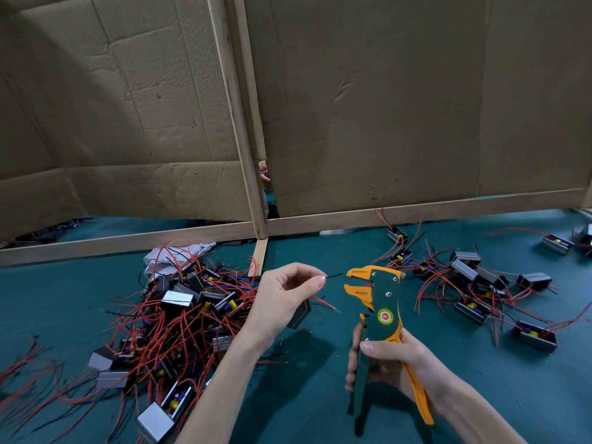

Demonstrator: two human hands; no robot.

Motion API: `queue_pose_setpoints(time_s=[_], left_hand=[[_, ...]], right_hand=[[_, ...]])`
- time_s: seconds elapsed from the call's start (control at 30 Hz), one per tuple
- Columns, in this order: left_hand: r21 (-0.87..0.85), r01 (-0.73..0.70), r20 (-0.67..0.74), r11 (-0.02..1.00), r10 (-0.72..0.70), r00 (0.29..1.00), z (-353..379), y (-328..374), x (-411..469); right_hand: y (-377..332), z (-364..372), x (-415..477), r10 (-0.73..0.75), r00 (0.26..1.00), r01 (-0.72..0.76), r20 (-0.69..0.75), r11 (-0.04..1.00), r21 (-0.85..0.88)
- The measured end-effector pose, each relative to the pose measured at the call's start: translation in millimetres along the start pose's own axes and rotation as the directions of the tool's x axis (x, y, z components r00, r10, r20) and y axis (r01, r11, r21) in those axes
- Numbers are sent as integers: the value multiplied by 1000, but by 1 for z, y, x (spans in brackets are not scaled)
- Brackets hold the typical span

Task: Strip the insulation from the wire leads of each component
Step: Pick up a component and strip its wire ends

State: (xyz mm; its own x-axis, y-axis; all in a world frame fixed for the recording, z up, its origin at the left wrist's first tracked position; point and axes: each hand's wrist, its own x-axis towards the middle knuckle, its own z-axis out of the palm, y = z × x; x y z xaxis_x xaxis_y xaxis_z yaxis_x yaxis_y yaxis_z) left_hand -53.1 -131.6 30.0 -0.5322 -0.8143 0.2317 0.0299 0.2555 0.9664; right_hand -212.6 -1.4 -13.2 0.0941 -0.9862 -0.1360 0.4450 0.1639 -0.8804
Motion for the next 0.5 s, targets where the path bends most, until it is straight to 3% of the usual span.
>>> queue_pose_setpoints(time_s=[0.17,0.5], left_hand=[[4,7,26,1000,-7,1000,3,3,-2],[-2,45,66,999,-44,997,7,7,-4]], right_hand=[[1,-2,-1,14,996,-12,84,1000,-18],[1,-3,-1,-1,994,5,113,999,-37]])
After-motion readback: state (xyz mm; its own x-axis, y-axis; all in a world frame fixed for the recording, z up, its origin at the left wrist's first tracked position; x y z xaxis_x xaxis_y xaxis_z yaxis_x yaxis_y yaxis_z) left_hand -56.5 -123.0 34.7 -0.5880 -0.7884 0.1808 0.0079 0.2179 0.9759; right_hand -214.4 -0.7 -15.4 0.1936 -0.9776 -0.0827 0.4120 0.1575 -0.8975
